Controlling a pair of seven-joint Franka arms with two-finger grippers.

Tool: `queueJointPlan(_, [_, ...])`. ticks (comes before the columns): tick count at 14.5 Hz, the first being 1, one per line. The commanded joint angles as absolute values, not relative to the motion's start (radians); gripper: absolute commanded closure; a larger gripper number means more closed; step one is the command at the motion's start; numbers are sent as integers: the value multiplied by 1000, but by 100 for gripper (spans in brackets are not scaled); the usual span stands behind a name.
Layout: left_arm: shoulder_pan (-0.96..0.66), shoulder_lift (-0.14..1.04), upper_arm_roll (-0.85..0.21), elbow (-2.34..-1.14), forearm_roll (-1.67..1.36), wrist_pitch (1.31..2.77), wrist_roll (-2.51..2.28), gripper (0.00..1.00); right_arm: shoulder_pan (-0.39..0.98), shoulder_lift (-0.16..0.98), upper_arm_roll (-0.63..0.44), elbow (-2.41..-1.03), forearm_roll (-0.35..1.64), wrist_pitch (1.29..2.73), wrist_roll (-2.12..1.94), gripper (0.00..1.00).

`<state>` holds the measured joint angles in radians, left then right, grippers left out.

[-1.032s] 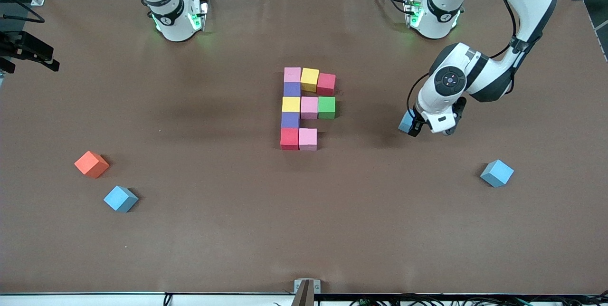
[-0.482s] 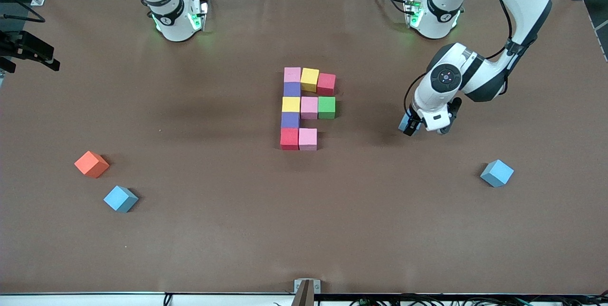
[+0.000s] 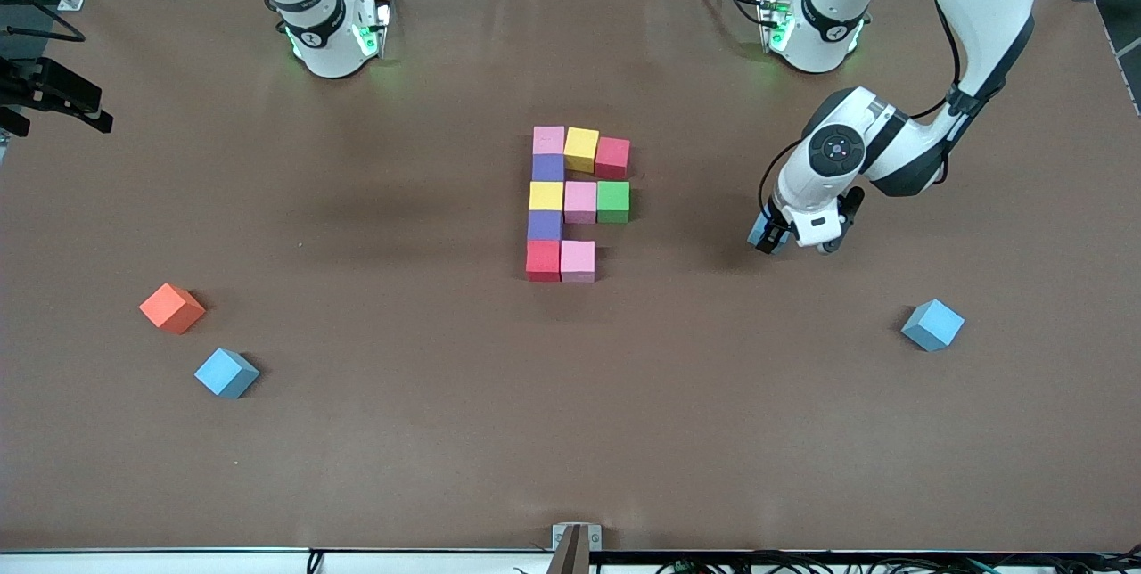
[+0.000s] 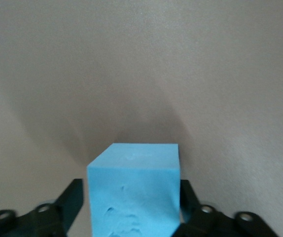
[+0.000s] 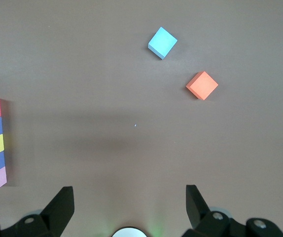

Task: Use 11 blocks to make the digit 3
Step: 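Carry the light blue block to the arrangement with the left gripper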

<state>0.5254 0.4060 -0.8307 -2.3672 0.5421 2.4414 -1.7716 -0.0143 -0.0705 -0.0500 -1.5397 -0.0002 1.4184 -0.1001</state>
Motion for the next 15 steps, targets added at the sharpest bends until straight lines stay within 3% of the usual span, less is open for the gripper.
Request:
queueJointPlan(1, [534, 407, -831, -2356, 568, 2457, -1784, 70, -14, -104, -54, -1571, 5, 1428, -107, 0])
queueJointPlan(4, [511, 417, -833, -2284, 568, 2445, -1825, 84, -15, -104, -57, -1569, 5, 1427, -104, 0])
queueJointPlan(10, [287, 556, -833, -2019, 518, 2264, -2144, 84, -9, -104, -48, -1562, 11, 1402, 2, 0])
queueJointPlan(15, [96, 692, -828, -1841, 525, 2240, -2417, 84, -5, -103, -49, -1560, 11, 1397, -2, 0])
